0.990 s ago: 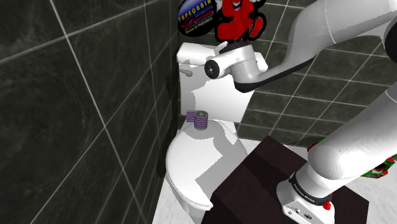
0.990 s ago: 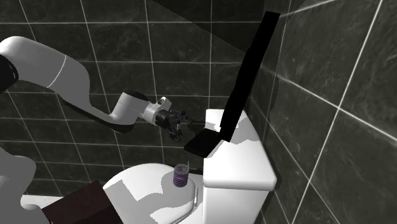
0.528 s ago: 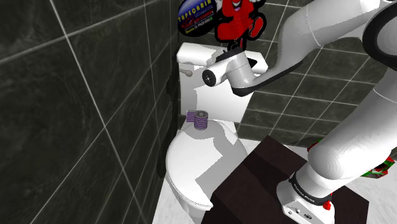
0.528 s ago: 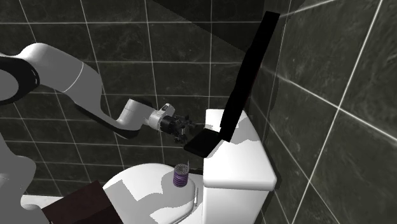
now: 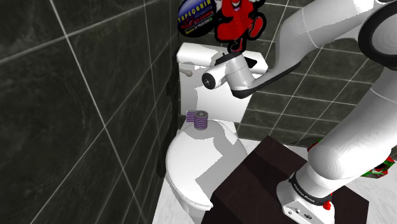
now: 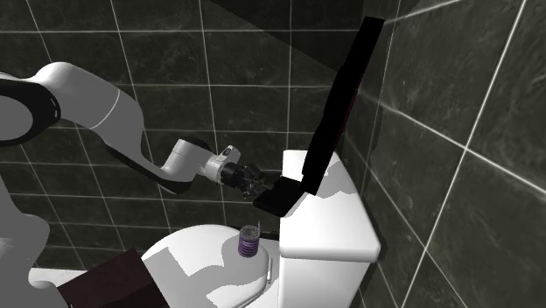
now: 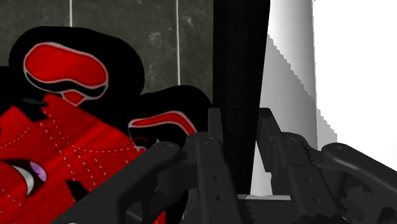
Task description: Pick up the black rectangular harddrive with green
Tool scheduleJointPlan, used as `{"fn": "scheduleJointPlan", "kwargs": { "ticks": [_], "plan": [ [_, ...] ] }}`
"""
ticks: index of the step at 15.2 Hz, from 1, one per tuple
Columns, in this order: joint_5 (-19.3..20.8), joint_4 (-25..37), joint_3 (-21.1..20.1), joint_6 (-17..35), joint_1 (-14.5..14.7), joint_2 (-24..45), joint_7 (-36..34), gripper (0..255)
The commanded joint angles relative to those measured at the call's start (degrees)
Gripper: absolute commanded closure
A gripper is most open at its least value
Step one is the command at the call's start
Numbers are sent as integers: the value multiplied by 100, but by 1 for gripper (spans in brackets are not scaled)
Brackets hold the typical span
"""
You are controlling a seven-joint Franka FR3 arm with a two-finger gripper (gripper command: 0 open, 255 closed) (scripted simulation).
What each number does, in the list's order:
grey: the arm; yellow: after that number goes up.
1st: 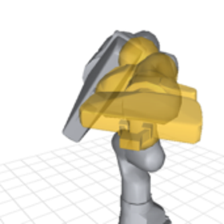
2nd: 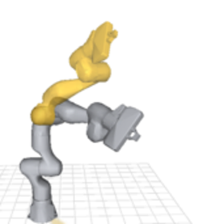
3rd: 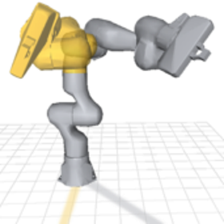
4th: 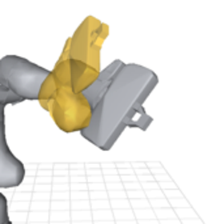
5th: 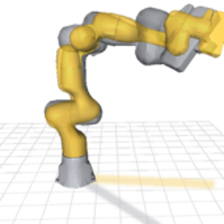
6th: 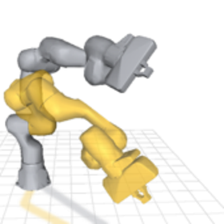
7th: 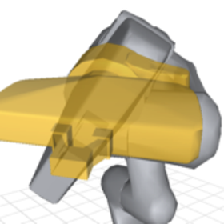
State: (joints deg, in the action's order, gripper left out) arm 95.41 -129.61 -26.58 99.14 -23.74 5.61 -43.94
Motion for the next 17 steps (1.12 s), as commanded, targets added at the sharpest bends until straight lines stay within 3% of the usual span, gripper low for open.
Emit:
{"fn": "scheduleJointPlan", "kwargs": {
  "ticks": [1,17],
  "plan": [
    [-1,-3,2,8,-1,10,1,255],
    [-314,159,25,306,-63,-649,749,255]
  ]
}}
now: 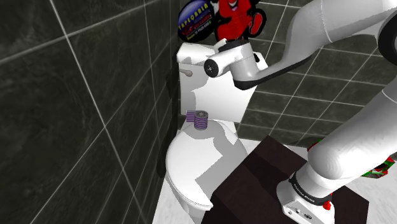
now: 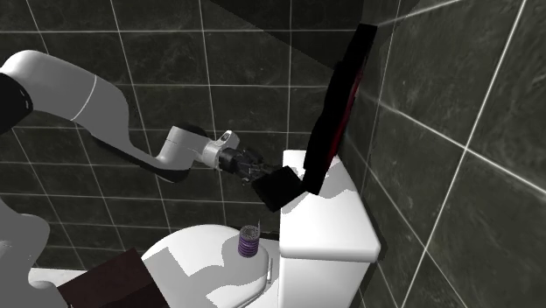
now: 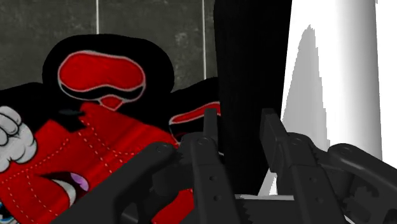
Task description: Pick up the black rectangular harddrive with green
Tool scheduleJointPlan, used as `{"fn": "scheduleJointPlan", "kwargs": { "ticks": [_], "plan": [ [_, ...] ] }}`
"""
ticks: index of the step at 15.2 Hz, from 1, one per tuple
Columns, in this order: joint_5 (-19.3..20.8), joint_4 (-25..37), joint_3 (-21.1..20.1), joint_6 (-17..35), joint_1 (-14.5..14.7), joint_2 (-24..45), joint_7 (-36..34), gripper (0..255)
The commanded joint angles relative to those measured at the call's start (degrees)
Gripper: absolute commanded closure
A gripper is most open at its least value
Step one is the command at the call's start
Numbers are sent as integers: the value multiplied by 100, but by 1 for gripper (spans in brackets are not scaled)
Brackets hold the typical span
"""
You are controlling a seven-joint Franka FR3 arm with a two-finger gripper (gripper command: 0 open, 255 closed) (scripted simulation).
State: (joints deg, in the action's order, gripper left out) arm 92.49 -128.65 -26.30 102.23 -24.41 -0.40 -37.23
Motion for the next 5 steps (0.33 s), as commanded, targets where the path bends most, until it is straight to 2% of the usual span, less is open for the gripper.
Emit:
{"fn": "scheduleJointPlan", "kwargs": {
  "ticks": [1,5],
  "plan": [
    [-47,82,1,19,0,-96,141,255],
    [-101,128,11,65,-7,-197,279,255]
  ]
}}
